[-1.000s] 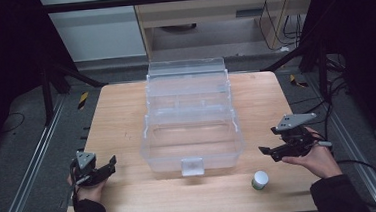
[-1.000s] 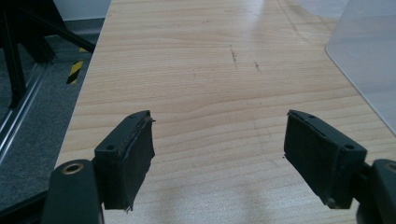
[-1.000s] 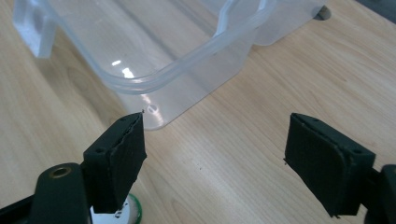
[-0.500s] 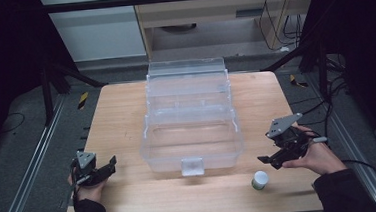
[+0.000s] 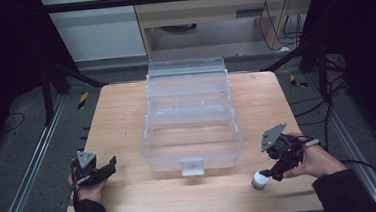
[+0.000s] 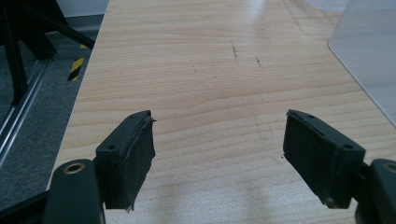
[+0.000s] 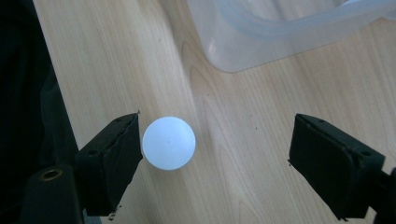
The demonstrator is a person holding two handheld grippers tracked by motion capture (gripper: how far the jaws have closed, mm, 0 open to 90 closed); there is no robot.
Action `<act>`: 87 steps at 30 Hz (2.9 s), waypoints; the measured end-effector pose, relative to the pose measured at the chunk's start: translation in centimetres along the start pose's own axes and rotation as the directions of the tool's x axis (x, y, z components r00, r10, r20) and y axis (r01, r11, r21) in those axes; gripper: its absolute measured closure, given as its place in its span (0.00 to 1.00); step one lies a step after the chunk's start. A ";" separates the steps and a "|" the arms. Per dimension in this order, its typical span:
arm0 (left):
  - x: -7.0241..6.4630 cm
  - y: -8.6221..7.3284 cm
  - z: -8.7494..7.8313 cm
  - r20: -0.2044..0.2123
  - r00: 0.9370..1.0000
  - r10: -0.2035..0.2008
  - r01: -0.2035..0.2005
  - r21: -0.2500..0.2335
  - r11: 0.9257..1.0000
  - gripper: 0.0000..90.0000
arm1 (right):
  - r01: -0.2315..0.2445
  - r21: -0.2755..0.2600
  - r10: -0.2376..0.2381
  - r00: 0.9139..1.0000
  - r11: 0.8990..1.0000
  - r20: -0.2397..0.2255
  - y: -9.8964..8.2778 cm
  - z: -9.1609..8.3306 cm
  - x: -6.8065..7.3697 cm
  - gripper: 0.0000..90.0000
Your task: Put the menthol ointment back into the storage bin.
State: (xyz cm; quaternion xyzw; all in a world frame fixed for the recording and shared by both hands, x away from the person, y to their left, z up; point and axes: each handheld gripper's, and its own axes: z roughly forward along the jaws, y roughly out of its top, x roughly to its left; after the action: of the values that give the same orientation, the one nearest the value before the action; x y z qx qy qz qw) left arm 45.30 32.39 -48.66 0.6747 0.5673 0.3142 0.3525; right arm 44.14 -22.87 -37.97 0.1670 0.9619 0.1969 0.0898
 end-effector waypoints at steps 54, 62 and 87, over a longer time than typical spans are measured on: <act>-0.2 0.0 0.1 0.000 1.000 0.021 -0.021 0.019 1.000 0.28 | 0.126 0.241 -0.090 0.984 0.962 -0.156 0.3 6.0 1.4 0.56; -0.2 0.0 0.2 -0.002 1.000 0.023 -0.023 0.021 1.000 0.29 | 0.108 0.255 -0.070 0.986 0.961 -0.153 0.5 5.5 1.1 0.56; -0.4 -0.1 0.5 0.007 1.000 0.027 -0.027 0.028 0.999 0.28 | 0.003 0.152 0.010 0.997 0.988 -0.082 3.0 -0.7 -0.8 0.56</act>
State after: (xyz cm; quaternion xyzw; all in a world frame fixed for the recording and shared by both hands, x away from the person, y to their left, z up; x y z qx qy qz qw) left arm 45.60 31.99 -48.98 0.6881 0.5613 0.3088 0.3407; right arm 45.55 -20.77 -36.05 0.1666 0.9767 0.1300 0.0365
